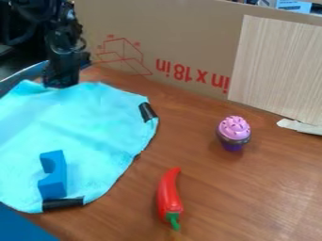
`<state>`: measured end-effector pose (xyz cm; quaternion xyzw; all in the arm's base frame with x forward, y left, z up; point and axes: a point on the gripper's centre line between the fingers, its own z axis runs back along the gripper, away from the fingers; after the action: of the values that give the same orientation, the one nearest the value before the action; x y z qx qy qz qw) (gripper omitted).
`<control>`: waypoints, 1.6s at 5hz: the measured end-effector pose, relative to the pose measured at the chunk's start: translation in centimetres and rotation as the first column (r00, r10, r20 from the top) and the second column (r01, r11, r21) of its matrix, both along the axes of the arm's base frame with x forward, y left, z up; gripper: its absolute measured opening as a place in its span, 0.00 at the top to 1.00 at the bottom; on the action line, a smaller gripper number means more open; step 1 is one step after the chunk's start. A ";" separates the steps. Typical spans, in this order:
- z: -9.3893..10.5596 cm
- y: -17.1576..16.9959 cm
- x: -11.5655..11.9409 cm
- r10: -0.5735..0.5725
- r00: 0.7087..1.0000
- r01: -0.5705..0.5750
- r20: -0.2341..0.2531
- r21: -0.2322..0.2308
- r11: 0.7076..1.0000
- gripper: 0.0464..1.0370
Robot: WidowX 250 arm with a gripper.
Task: Fold the cloth from top to bottom
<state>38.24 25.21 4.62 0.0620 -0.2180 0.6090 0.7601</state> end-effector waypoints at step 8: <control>5.7 -13.8 -14.5 -0.328 0.857 0.323 0.398 0.081 0.943 1.00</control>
<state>23.76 11.44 10.31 -0.0989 -0.3817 0.4701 0.7897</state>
